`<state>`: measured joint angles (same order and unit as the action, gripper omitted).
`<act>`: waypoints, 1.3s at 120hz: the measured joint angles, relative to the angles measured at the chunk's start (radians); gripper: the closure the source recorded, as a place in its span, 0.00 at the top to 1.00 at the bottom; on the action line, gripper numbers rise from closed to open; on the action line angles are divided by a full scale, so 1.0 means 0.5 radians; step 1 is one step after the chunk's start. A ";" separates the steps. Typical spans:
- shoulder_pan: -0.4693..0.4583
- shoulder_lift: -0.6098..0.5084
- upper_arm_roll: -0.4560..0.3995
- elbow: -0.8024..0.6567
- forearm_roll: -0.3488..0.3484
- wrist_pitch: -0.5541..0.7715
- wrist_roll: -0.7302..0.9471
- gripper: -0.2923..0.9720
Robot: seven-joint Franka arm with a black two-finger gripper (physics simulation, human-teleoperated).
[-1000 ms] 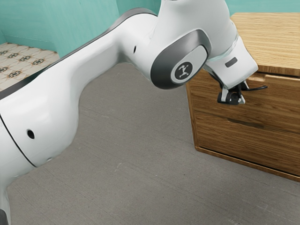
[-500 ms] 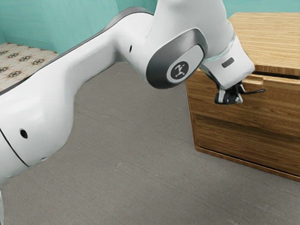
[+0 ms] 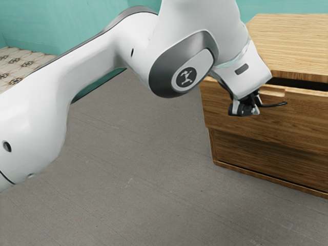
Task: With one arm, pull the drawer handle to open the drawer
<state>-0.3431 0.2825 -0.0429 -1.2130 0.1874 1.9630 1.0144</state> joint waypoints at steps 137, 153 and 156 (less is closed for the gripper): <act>-0.012 -0.229 -0.017 -0.298 -0.034 0.017 -0.082 0.22; -0.010 -0.266 -0.020 -0.342 -0.035 0.018 -0.090 0.22; -0.011 -0.274 -0.020 -0.353 -0.035 0.019 -0.092 0.22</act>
<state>-0.3487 0.1456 -0.0528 -1.3895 0.1699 1.9726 0.9685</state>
